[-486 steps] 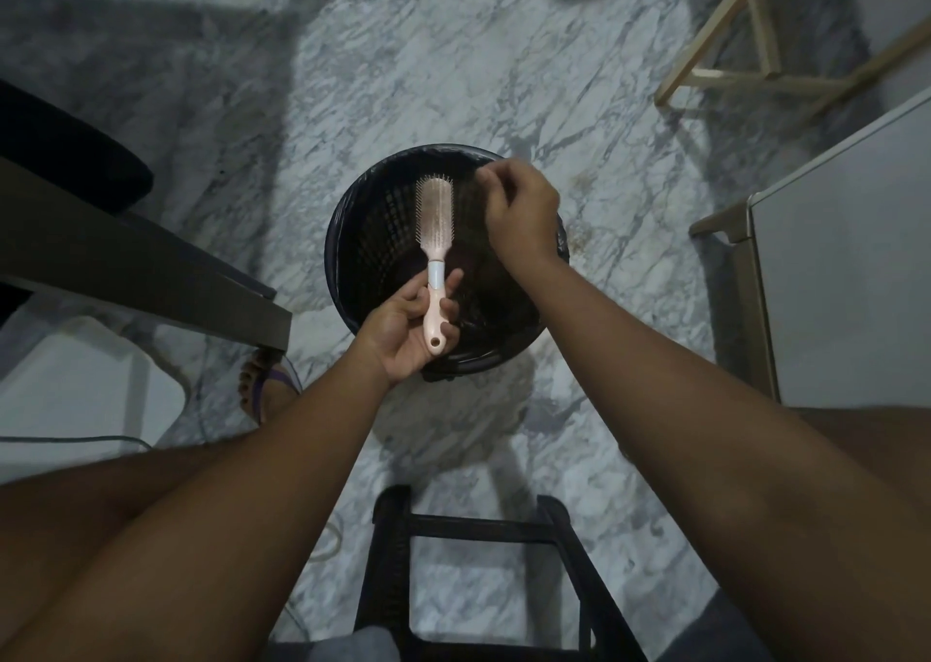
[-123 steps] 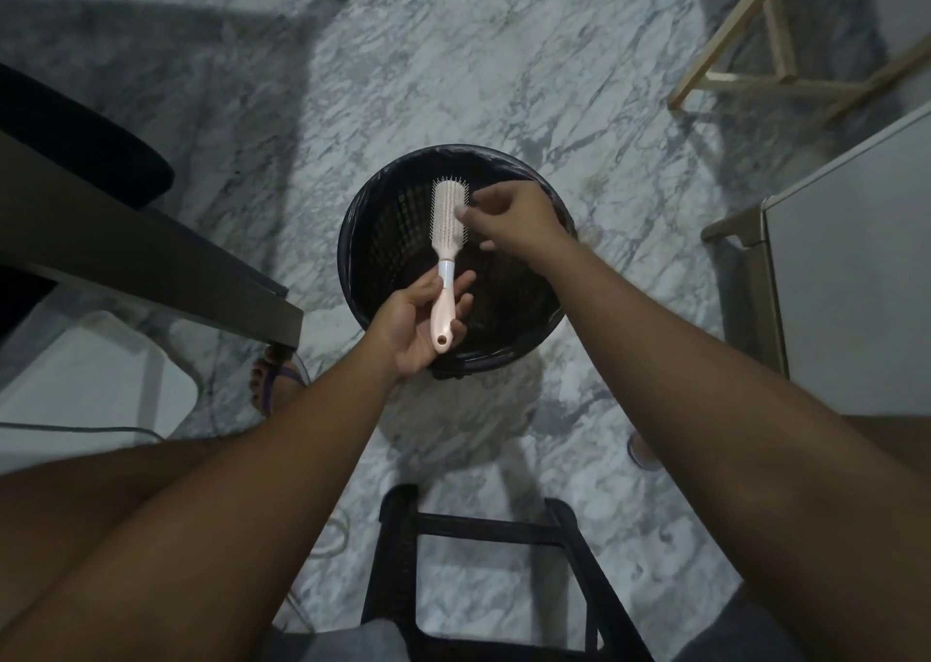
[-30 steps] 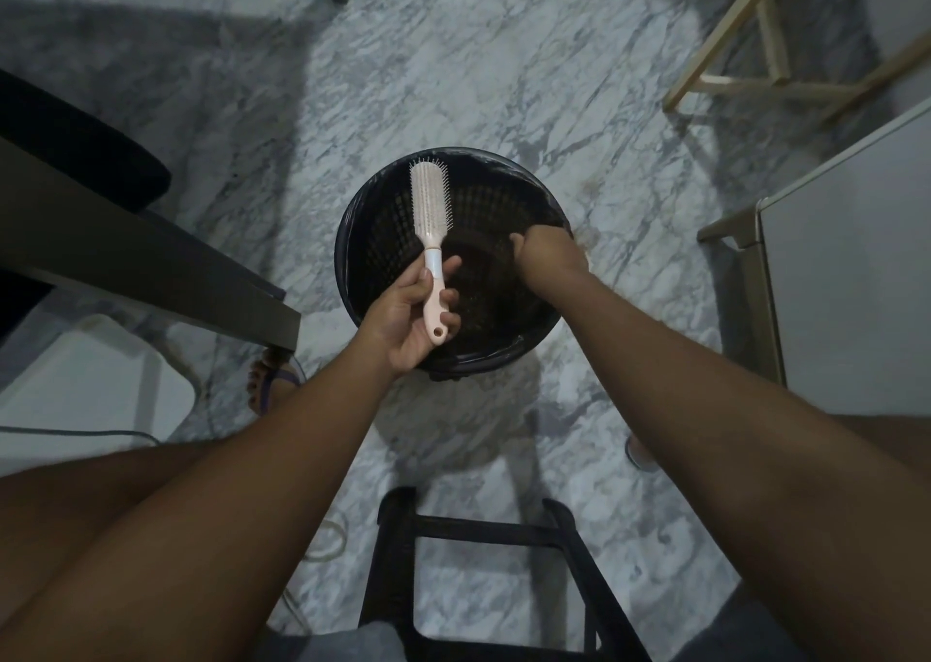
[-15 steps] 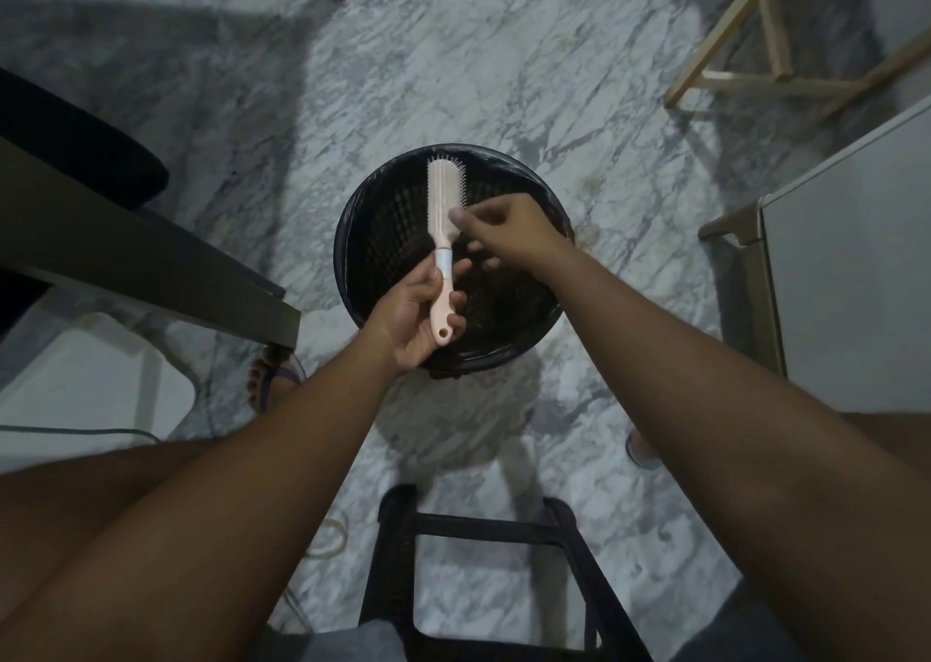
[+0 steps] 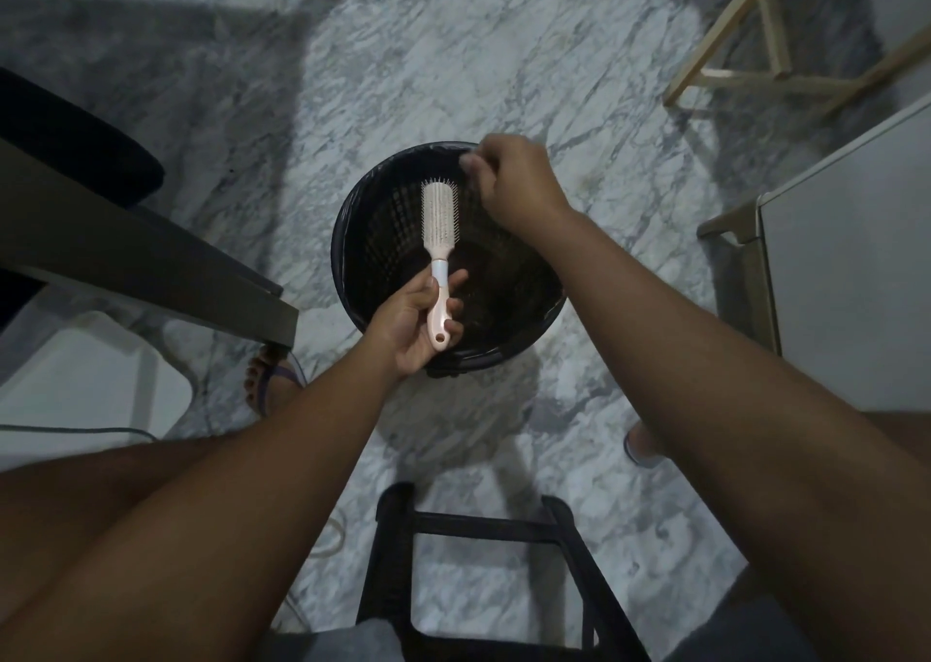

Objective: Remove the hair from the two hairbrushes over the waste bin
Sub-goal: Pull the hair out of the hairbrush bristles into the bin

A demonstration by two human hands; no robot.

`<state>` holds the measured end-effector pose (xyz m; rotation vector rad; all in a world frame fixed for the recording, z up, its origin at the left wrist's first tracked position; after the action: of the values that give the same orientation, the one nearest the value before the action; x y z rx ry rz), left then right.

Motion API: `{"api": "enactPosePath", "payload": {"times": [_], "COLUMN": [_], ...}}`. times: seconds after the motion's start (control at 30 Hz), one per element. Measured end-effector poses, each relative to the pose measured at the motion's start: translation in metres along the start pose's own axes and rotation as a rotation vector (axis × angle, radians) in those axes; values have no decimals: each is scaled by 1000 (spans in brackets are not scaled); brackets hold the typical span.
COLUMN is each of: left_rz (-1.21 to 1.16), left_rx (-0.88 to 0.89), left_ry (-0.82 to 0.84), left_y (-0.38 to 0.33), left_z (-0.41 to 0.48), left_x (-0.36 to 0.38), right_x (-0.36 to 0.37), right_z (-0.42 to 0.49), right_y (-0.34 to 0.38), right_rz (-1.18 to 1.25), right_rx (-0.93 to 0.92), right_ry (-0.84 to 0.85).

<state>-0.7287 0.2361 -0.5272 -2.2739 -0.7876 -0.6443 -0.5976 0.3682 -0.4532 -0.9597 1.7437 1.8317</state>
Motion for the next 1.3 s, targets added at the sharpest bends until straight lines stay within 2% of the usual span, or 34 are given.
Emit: {"api": "enactPosePath", "payload": {"times": [0.13,0.3,0.47,0.6,0.73,0.9,1.0,1.1,1.17,1.3], "left_rz": [-22,-64,-14,22,13,19,43,35,47,21], "left_rx": [-3,-39,-67,-54,-39,-18,1,38,33,14], "left_ry": [16,65,157,179,220,219,149,31,16,52], "left_y": [-2,-9,-13,-13,-15,-17,-17,-16,-13,-8], "left_z": [-4,-4,-6,-4,-4,-1,2,4,2,-2], "left_x": [-4,0,2,-3,-4,9,15,4,-4,-7], "right_x": [-2,14,19,14,4,10,8,-3,-11,-9], "right_z": [5,-21,-21,-20,-20,-18,-23,-19,-14,-14], "right_y": [-9,-15,-16,-13,-18,-28,-25,-21,-19,-22], "right_rz": [214,134,173,85,177,208,217,428,519,391], "right_rx": [179,282,229,183,192,228,207,179,181,282], "right_ry": [-9,279,194,209,213,64,-41,-144,-205,-302]}}
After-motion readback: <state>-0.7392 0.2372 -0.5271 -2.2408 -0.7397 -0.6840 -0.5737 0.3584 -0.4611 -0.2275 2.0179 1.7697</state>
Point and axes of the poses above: each hand's wrist, its own z-axis towards the middle knuckle, its own x-axis out of the palm, y = z × x, the point moved 1 cm from there along z, towards the middle knuckle, and after that the axes turned 2 degrees about z, right-handed, at the moved point
